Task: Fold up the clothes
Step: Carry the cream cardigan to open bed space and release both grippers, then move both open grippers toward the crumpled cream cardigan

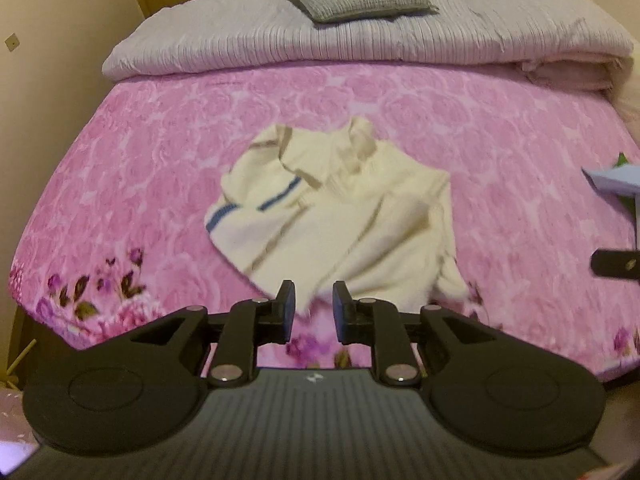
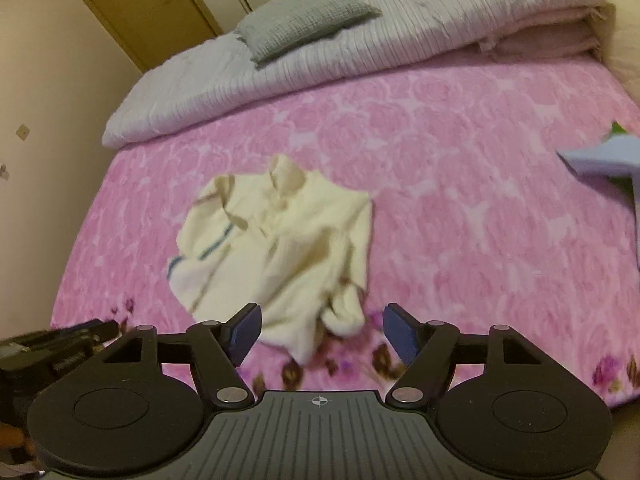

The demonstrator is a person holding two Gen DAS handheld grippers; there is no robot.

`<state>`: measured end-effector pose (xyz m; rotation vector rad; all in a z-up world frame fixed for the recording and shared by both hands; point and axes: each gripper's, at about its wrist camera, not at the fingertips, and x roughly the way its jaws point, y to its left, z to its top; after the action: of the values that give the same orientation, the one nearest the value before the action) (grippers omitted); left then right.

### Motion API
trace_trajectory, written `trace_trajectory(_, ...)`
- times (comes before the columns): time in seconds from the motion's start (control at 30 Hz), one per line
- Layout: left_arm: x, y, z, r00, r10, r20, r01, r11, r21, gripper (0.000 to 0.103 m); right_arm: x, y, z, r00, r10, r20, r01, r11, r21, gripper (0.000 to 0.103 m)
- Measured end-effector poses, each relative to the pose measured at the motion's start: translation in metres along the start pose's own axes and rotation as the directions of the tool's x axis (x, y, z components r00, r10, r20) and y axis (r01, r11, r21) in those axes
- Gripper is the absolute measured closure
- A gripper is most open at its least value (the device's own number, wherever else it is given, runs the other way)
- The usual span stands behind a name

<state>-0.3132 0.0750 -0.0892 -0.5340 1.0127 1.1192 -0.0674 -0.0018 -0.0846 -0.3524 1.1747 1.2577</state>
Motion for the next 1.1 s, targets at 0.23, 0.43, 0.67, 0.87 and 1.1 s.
trace_trajectory(0.23, -0.032, -0.007, -0.034, 0.999, -0.042, -0.003, 0.042, 0.999, 0.012, 0.082, 0.000, 0.003, -0.037, 0.996, -0.037, -0.085, 0.037, 0.999, -0.001, 0.032)
trace_trajectory(0.43, -0.050, 0.013, -0.042, 0.999, -0.033, 0.035, 0.033, 0.999, -0.004, 0.078, -0.013, 0.029, -0.047, 0.998, -0.066, -0.023, 0.064, 0.995, -0.073, 0.032)
trace_trajectory(0.67, -0.042, 0.050, -0.034, 0.997, -0.053, 0.054, 0.052, 0.999, 0.003, 0.078, -0.011, 0.060, -0.051, 0.998, -0.070, -0.008, 0.069, 0.995, -0.078, 0.032)
trace_trajectory(0.87, -0.022, 0.096, -0.005, 0.988, -0.119, 0.101, 0.110, 0.990, 0.091, 0.076, 0.006, 0.103, -0.045, 0.992, -0.126, 0.028, 0.126, 0.992, -0.017, 0.032)
trace_trajectory(1.1, -0.002, 0.163, 0.027, 0.979, -0.169, 0.111, 0.147, 0.973, 0.179, 0.075, 0.040, 0.175, -0.039, 0.978, -0.199, 0.064, 0.192, 0.976, 0.101, 0.032)
